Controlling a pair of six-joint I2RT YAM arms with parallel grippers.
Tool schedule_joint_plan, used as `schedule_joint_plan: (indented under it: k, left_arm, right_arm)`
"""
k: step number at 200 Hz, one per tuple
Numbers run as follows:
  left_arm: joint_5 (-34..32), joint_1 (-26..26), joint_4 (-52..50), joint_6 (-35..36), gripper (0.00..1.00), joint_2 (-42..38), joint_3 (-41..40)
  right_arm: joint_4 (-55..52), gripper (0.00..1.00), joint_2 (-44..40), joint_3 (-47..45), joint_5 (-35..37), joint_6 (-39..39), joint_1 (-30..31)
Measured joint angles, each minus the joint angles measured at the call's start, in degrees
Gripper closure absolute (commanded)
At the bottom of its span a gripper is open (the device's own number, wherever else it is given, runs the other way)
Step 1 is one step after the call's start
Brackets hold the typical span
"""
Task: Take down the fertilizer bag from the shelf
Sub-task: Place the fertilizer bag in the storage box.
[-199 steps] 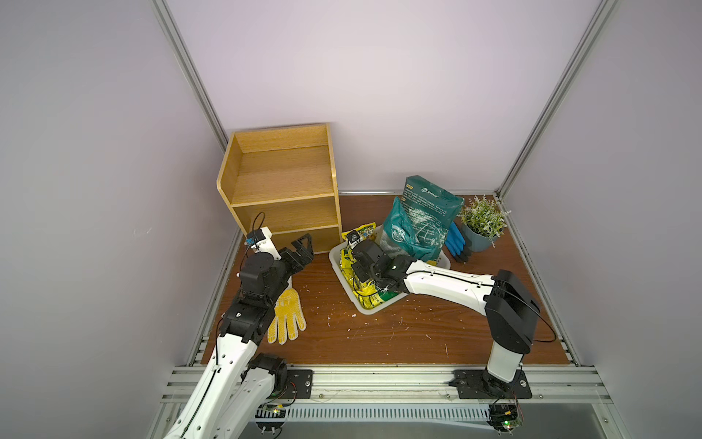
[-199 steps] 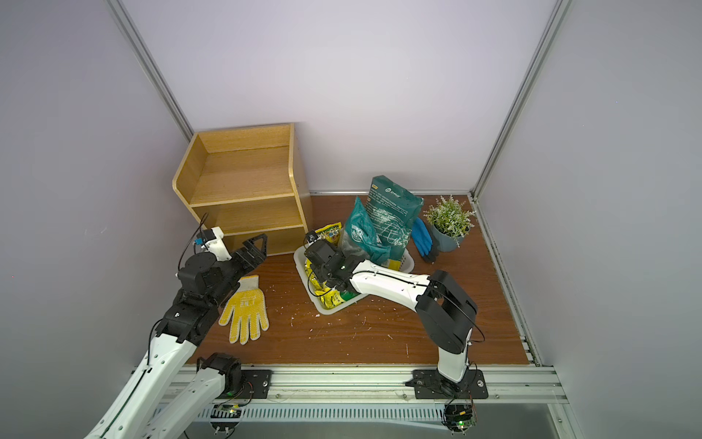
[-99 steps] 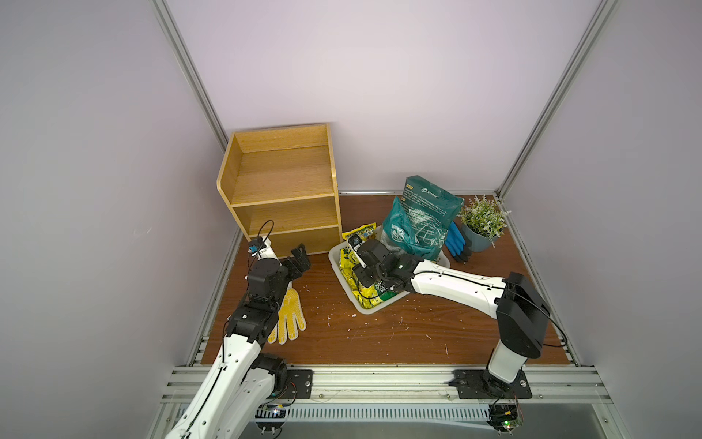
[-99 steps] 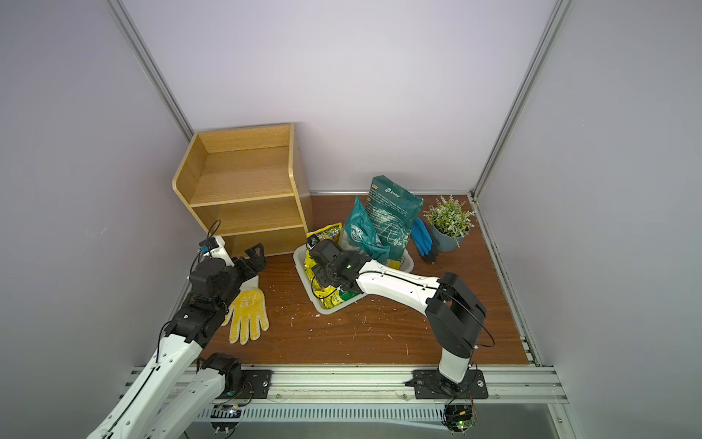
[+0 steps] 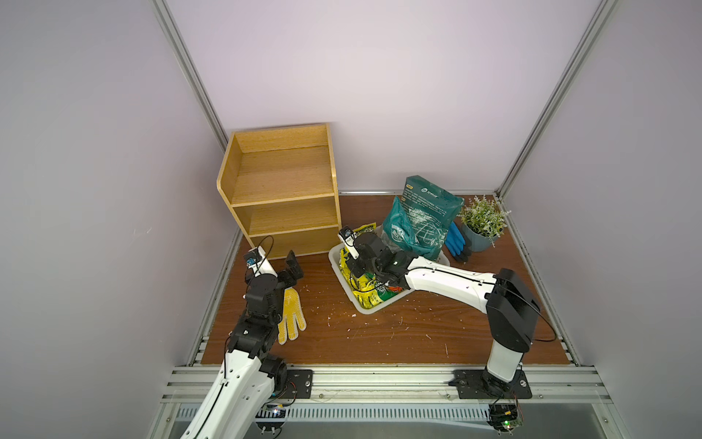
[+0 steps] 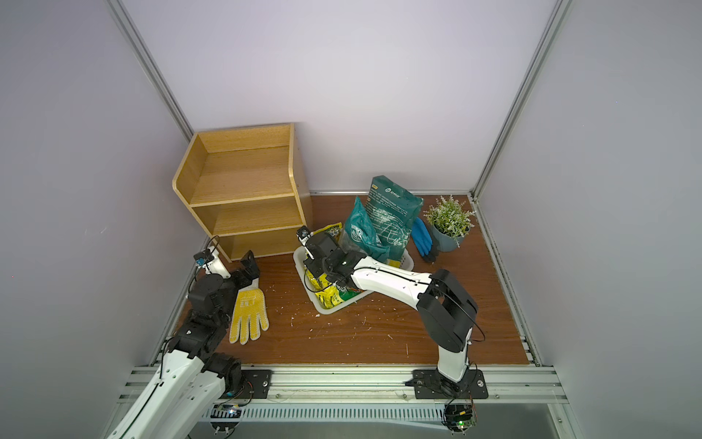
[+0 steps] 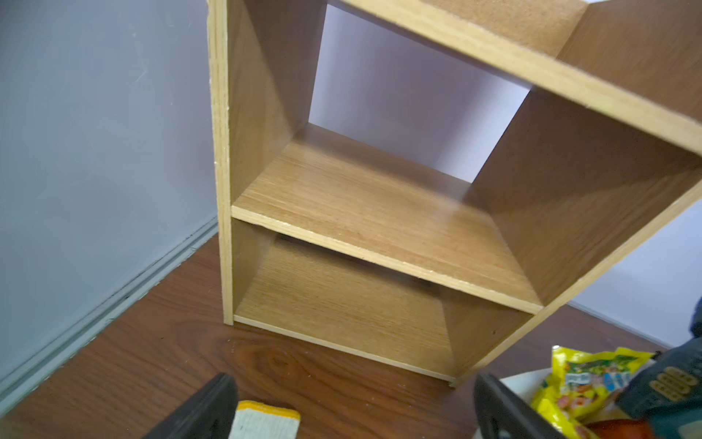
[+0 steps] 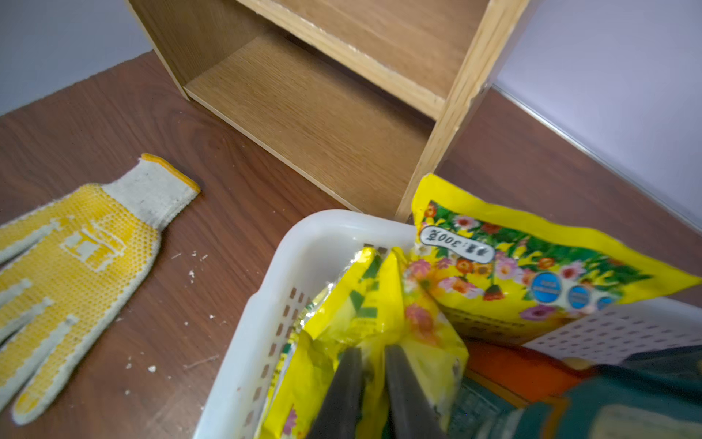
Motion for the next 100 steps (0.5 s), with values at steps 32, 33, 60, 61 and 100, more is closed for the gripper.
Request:
schedule_joint_plan:
  k: [32, 33, 60, 61, 100]
  left_arm:
    - [-2.19, 0.0, 4.15, 5.27, 0.0, -0.87, -5.16]
    - [-2.21, 0.0, 4.37, 5.46, 0.0, -0.83, -5.38]
    - [-2.71, 0.0, 11.58, 8.59, 0.0, 0.42, -10.23]
    - [-2.75, 0.0, 12.11, 8.72, 0.0, 0.55, -10.54]
    - [-3.67, 0.02, 25.77, 13.07, 0.0, 6.47, -18.25]
  right_arm:
    - [1.86, 0.98, 0.79, -2.78, -1.68, 2.16, 0.0]
    - [2.03, 0.98, 0.7, -2.97, -1.75, 2.29, 0.0]
    - [3.19, 0.85, -0.13, -5.18, -2.6, 3.15, -0.11]
    - [3.19, 0.83, -0.17, -5.2, -2.58, 3.13, -0.11]
    - [1.38, 0.4, -7.37, -6.58, -0.5, -0.28, -0.15]
